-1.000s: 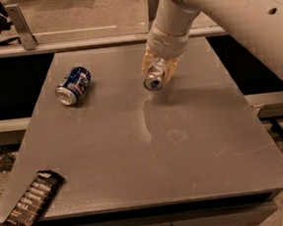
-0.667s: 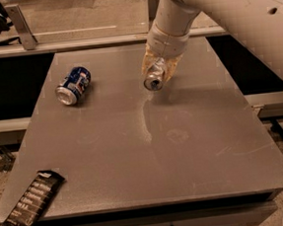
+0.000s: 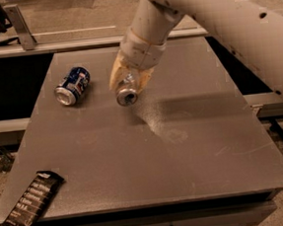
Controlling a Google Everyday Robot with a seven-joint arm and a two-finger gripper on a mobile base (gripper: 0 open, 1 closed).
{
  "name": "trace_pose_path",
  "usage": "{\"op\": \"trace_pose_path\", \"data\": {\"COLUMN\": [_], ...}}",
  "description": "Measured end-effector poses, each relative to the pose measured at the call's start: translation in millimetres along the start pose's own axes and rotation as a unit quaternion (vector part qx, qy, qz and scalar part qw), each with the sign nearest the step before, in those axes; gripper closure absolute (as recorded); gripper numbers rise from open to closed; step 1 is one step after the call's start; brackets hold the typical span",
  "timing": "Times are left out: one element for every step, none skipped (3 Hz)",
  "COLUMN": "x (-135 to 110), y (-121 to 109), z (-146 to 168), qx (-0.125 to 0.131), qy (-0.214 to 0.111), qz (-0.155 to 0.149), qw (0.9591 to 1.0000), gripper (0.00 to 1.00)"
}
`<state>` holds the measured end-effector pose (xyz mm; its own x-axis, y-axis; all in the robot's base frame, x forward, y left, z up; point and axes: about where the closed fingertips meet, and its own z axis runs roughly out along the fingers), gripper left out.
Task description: Move redbull can near rxbar chocolate
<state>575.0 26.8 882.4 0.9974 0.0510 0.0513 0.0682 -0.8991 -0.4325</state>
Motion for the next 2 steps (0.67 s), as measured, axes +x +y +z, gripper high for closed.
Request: {"op": "trace_pose_path", "data": {"x": [-44.4, -82.7], "y": [-51.0, -82.3], "z": [-5.4, -5.4], "qx": [0.064, 0.084], "qy": [-0.042, -0.066], "qz": [-0.121, -0.238], "qw": [0.9898, 0.9655], "gripper": [1.00, 1.00]}}
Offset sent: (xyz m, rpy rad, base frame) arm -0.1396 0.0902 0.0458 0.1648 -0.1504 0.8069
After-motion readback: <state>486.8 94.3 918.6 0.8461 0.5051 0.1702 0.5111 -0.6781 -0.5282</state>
